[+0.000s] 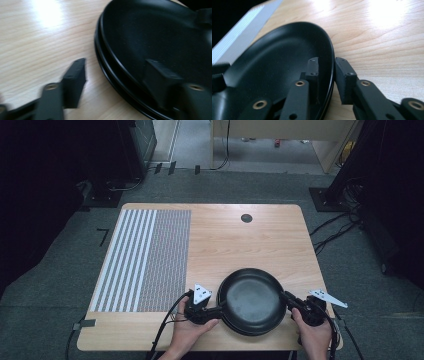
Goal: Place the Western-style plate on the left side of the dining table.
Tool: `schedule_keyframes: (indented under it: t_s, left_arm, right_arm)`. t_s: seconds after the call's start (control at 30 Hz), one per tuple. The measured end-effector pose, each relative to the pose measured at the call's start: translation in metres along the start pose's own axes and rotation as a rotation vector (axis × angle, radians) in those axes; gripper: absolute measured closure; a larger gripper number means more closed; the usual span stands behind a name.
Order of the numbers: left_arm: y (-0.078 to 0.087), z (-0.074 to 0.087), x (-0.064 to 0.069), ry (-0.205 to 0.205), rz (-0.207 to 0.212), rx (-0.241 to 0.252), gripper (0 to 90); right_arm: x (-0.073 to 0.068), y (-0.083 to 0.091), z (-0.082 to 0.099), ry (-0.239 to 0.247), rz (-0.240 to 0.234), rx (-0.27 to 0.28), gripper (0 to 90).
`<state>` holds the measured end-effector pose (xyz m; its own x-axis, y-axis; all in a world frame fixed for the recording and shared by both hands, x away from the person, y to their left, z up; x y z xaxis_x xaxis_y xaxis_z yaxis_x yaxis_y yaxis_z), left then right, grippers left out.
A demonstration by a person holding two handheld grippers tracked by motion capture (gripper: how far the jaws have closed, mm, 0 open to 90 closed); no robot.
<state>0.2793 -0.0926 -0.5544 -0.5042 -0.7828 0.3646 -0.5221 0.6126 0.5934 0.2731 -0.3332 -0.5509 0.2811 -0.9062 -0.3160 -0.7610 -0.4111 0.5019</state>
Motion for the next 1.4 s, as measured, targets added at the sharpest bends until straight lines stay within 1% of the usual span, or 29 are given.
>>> schedule_keyframes:
  t_s: [0.03, 0.07, 0.1, 0.17, 0.27, 0.3, 0.33, 0.37, 0.43, 0.47, 0.53, 0.57, 0.6, 0.63, 0.77, 0.87, 0.9, 0.93, 1.0, 1.1, 1.13, 1.17, 1.2, 1.23, 1.27, 1.3, 1.37, 1.4]
  left_arm:
    - [0.0001, 0.0005, 0.0010, 0.005, 0.007, -0.003, 42.1]
    - [0.0005, 0.0008, 0.0026, 0.016, 0.016, -0.009, 46.4]
    - [0.0005, 0.0008, 0.0026, 0.016, 0.016, -0.009, 47.5]
    - [0.0010, 0.0015, 0.0041, 0.034, 0.029, -0.017, 50.0]
    - [0.0013, 0.0017, 0.0039, 0.043, 0.031, -0.012, 50.6]
    - [0.0017, 0.0018, 0.0046, 0.044, 0.040, -0.006, 52.2]
    - [0.0021, 0.0018, 0.0054, 0.042, 0.045, 0.004, 56.2]
    - [0.0021, 0.0018, 0.0054, 0.042, 0.045, 0.004, 56.9]
    - [0.0025, 0.0011, 0.0050, 0.049, 0.049, 0.005, 57.7]
    - [0.0026, 0.0009, 0.0046, 0.057, 0.055, -0.001, 58.0]
    - [0.0026, 0.0009, 0.0045, 0.058, 0.057, -0.001, 58.0]
    - [0.0025, 0.0010, 0.0044, 0.063, 0.059, -0.005, 57.9]
    - [0.0025, 0.0010, 0.0044, 0.063, 0.059, -0.005, 57.9]
    - [0.0025, 0.0011, 0.0045, 0.067, 0.061, -0.008, 57.8]
    - [0.0024, 0.0012, 0.0040, 0.076, 0.066, -0.014, 57.7]
    - [0.0025, 0.0013, 0.0035, 0.094, 0.083, -0.022, 57.6]
    - [0.0026, 0.0013, 0.0028, 0.104, 0.095, -0.026, 57.6]
    - [0.0025, 0.0012, 0.0027, 0.107, 0.097, -0.027, 57.6]
    - [0.0026, 0.0012, 0.0025, 0.108, 0.100, -0.029, 57.6]
    - [0.0029, 0.0011, 0.0025, 0.106, 0.103, -0.031, 57.6]
    - [0.0031, 0.0014, 0.0022, 0.104, 0.101, -0.035, 58.2]
    - [0.0031, 0.0014, 0.0022, 0.104, 0.101, -0.035, 59.4]
    - [0.0030, 0.0022, 0.0013, 0.098, 0.095, -0.042, 59.4]
    - [0.0026, 0.0034, 0.0007, 0.097, 0.094, -0.049, 60.4]
    - [0.0025, 0.0040, 0.0008, 0.103, 0.102, -0.048, 59.7]
    - [0.0025, 0.0040, 0.0008, 0.103, 0.102, -0.048, 59.6]
    - [0.0030, 0.0040, 0.0010, 0.103, 0.104, -0.050, 59.6]
    - [0.0031, 0.0039, 0.0012, 0.101, 0.104, -0.051, 59.6]
  right_arm:
    - [0.0007, 0.0009, -0.0007, -0.017, -0.003, 0.010, 77.1]
    - [0.0021, 0.0025, -0.0005, -0.049, -0.007, 0.012, 79.0]
    - [0.0021, 0.0025, -0.0005, -0.049, -0.007, 0.012, 79.0]
    - [0.0027, 0.0027, 0.0026, -0.062, 0.007, -0.007, 79.7]
    - [0.0010, 0.0021, 0.0045, -0.073, 0.004, -0.018, 80.4]
    - [0.0005, 0.0018, 0.0049, -0.070, 0.010, -0.019, 80.3]
    - [0.0003, 0.0017, 0.0048, -0.068, 0.017, -0.018, 80.5]
    - [0.0003, 0.0017, 0.0048, -0.068, 0.017, -0.018, 80.5]
    - [0.0005, 0.0019, 0.0050, -0.077, 0.016, -0.019, 80.7]
    - [0.0008, 0.0018, 0.0052, -0.089, 0.011, -0.017, 80.8]
    - [0.0016, 0.0014, 0.0056, -0.098, 0.005, -0.011, 80.6]
    - [0.0016, 0.0010, 0.0060, -0.110, -0.001, -0.006, 80.5]
    - [0.0016, 0.0010, 0.0060, -0.110, -0.001, -0.006, 80.5]
    - [0.0020, 0.0007, 0.0066, -0.125, -0.010, 0.006, 80.5]
    - [0.0021, 0.0008, 0.0070, -0.125, -0.013, 0.013, 80.5]
    - [0.0019, 0.0009, 0.0070, -0.119, -0.004, 0.015, 80.6]
    - [0.0019, 0.0009, 0.0069, -0.125, -0.003, 0.018, 80.7]
    - [0.0018, 0.0010, 0.0069, -0.133, -0.004, 0.018, 80.8]
    - [0.0021, 0.0012, 0.0066, -0.139, 0.000, 0.022, 81.2]
    - [0.0023, 0.0022, 0.0055, -0.131, 0.006, 0.029, 82.7]
    - [0.0029, 0.0031, 0.0036, -0.134, 0.008, 0.048, 84.9]
    - [0.0029, 0.0031, 0.0036, -0.134, 0.008, 0.048, 84.9]
    - [0.0022, 0.0038, 0.0036, -0.175, -0.012, 0.039, 85.6]
    - [0.0002, 0.0033, 0.0041, -0.213, -0.048, 0.038, 85.8]
    - [-0.0044, 0.0007, 0.0050, -0.227, -0.070, 0.040, 85.8]
    - [-0.0044, 0.0007, 0.0050, -0.227, -0.070, 0.040, 85.8]
    - [-0.0065, -0.0013, 0.0048, -0.212, -0.048, 0.034, 85.8]
    - [-0.0065, -0.0013, 0.0048, -0.212, -0.048, 0.034, 85.8]
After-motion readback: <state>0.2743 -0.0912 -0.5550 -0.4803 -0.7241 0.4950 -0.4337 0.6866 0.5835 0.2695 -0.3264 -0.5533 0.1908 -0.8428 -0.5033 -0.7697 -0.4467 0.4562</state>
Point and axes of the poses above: each handheld gripper's, and its own axes: y roughly backward along the jaws, z roughly out of its underside, x roughly to its right, the point moved 10 cm from there along -y, roughly forward along the jaws, and after that the axes turned 10 degrees about y, right-handed, at the moved point
